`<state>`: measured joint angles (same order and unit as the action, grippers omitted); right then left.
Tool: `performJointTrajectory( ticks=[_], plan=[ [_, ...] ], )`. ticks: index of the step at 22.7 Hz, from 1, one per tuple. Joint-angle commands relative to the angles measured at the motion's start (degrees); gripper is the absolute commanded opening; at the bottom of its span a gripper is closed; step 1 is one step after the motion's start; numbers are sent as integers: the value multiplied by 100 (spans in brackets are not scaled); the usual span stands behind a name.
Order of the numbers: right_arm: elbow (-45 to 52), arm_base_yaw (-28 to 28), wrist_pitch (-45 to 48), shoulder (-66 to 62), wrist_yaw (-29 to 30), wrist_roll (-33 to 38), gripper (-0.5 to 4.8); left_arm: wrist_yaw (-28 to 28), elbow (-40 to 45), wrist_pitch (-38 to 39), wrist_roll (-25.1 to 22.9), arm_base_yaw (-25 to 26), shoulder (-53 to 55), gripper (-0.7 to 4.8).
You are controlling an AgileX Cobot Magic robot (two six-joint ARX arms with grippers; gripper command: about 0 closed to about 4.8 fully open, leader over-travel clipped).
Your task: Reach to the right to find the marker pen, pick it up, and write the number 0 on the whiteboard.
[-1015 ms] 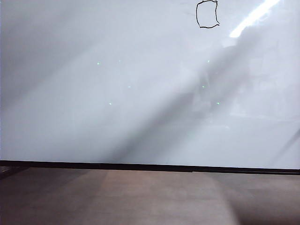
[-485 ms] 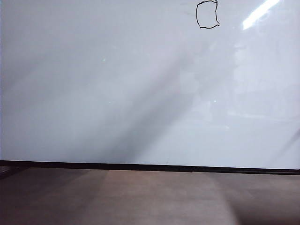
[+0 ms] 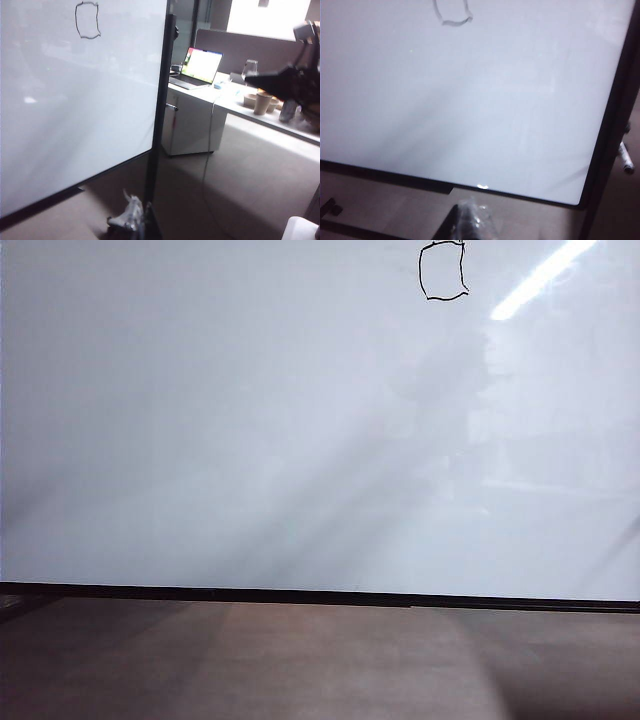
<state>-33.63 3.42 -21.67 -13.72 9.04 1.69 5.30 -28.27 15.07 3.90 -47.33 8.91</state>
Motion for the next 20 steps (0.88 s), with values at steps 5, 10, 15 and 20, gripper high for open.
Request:
performJointTrajectory(
  ticks=[5,10,15,20],
  plan=[
    [1119,72,457,568,116,31,-3,214,1268,-1185,210,-11,15,-6],
    [1735,68,778,833,-245,310,-3,94,1947,-1456,492,-11,13,-6],
    [2297,72,874,874,-118,673,-3,90,2562,-2138,579,-11,9,-6],
    [2822,72,898,883,-122,903,-2,90,2778,-2002,553,-9,13,-6]
  ],
)
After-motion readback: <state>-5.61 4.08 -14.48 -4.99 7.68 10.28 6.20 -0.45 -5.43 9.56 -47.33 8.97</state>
